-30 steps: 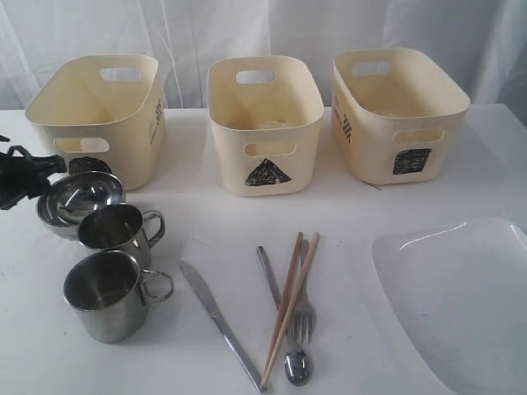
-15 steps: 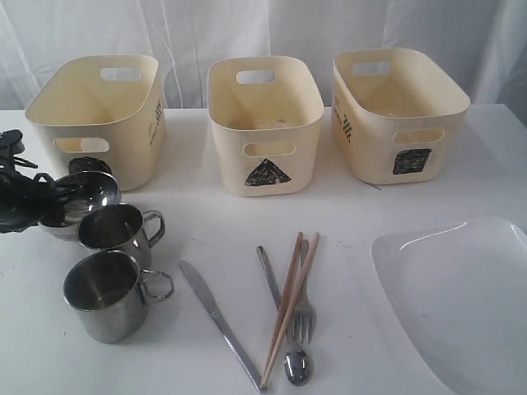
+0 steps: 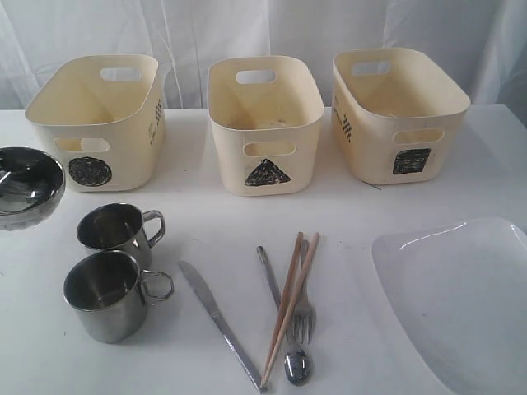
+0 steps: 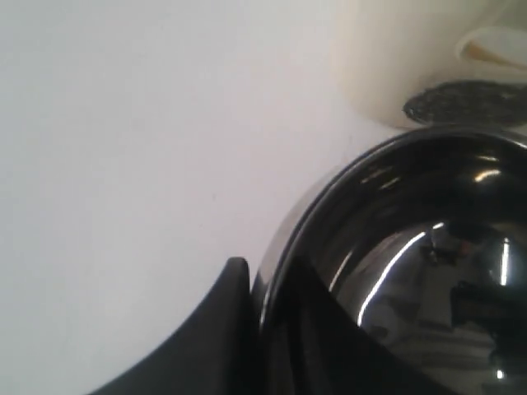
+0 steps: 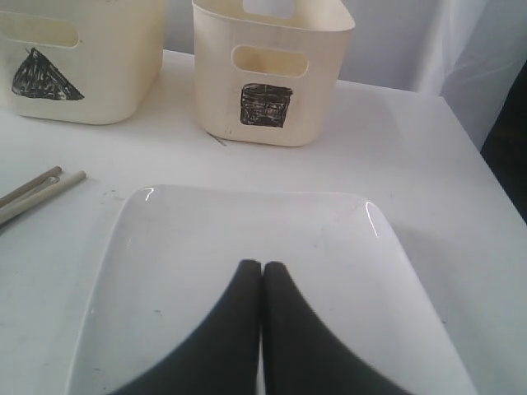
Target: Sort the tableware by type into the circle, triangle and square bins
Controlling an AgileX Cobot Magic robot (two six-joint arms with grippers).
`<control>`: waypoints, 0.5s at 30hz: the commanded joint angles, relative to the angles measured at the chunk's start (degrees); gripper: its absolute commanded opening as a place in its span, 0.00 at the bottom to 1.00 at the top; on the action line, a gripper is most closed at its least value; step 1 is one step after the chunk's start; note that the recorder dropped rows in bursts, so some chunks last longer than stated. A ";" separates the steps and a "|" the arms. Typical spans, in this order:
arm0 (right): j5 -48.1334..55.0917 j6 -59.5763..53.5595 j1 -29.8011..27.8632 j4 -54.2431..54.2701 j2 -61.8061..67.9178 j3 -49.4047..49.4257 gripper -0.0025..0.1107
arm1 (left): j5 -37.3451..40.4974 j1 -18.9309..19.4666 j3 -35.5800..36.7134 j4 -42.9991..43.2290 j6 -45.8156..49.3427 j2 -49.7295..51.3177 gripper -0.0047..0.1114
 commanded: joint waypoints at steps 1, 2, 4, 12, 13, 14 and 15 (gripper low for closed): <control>-0.21 -0.08 -0.27 -0.22 -0.31 0.05 0.02 | 5.45 0.03 0.02 -1.02 5.77 -10.62 0.04; -0.21 -0.08 -0.27 -0.22 -0.31 0.05 0.02 | 2.48 0.03 0.02 -1.64 5.77 -12.41 0.04; -0.21 -0.08 -0.27 -0.22 -0.31 0.05 0.02 | -8.34 0.03 0.02 -2.91 5.07 -15.69 0.04; -0.21 -0.08 -0.27 -0.22 -0.31 0.05 0.02 | -66.78 0.03 -1.34 4.29 -6.13 -8.46 0.04; -0.21 -0.08 -0.27 -0.22 -0.31 0.05 0.02 | -68.90 0.03 -2.72 8.17 -7.55 -5.93 0.04; -0.21 -0.08 -0.27 -0.22 -0.31 0.05 0.02 | -68.93 0.03 -4.64 12.21 -8.36 -3.19 0.04; -0.21 -0.08 -0.27 -0.22 -0.31 0.05 0.02 | -68.10 0.03 -6.35 15.32 -8.68 -0.84 0.04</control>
